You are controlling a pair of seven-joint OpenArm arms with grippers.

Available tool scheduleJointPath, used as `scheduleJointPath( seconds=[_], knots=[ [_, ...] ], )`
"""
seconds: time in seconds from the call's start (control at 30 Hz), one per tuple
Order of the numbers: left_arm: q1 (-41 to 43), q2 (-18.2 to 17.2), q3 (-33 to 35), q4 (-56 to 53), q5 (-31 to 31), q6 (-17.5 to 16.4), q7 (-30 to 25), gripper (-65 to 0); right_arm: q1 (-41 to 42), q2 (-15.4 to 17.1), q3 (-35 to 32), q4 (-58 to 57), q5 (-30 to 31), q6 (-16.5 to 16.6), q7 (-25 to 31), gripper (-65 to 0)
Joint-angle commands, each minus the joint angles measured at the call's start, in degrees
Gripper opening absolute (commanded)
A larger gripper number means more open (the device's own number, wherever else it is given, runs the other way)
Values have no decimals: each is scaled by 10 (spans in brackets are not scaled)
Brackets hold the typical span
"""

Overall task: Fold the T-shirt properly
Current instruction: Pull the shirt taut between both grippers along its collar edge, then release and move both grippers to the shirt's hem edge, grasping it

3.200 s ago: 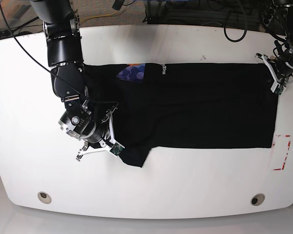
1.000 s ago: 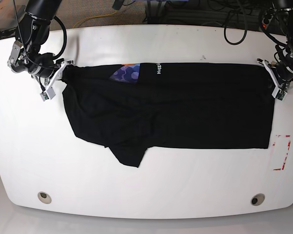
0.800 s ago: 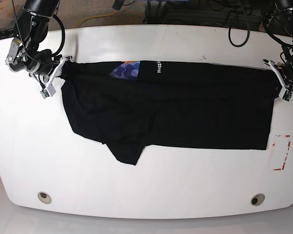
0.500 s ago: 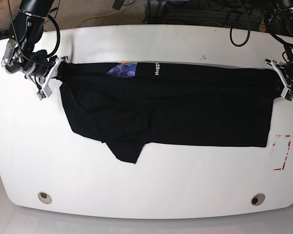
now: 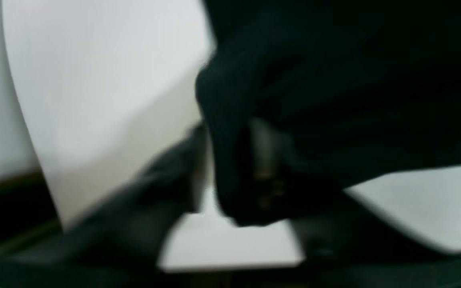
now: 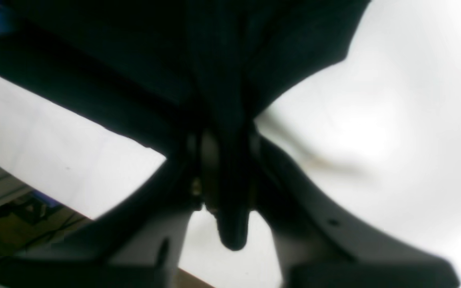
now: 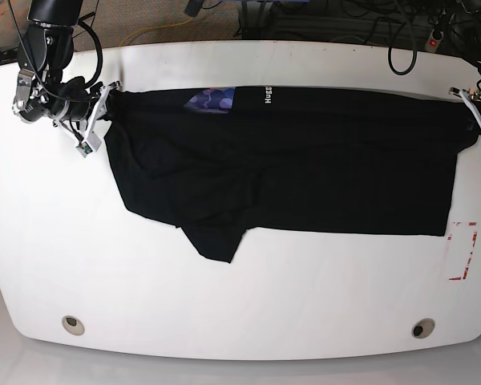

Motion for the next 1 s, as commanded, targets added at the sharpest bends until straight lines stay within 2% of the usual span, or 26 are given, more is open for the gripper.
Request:
scheduleJointPath(
  seconds=[0.0,0.07,0.1,0.37,0.47,0.53,0.7,0.87,0.97],
  knots=[
    [-3,-17,-8,6,2,6,16,-312,2,13,4,8,-6,-1,-5,-522],
    [-3,-18,-8,5,2,6,33,-236,2,13,4,8,-6,-1,-5,-520],
    [-2,-18,-8,5,2,6,39,-221,2,13,4,8,-6,-1,-5,-518],
    [32,-40,-8,7,-17,6,66,-249,-1,16,6,33,9,-1,-8,-512],
    [48,-67,-12,7,-36,6,66,-250,-9,24,9,35,42,-1,-8,-512],
    [60,-82,-28,4,-63,6,65,-253,-12,40,9,34,74,-1,-5,-512],
    [65,-102,-59,4,-142,6,65,-253,-24,56,25,32,170,-1,-5,-512],
    [62,-100,-55,11,-169,6,67,-253,-26,63,46,15,252,-1,-9,-512],
    [46,-97,-29,17,-166,6,67,-253,-25,76,53,0,274,-1,-8,-512]
  ],
)
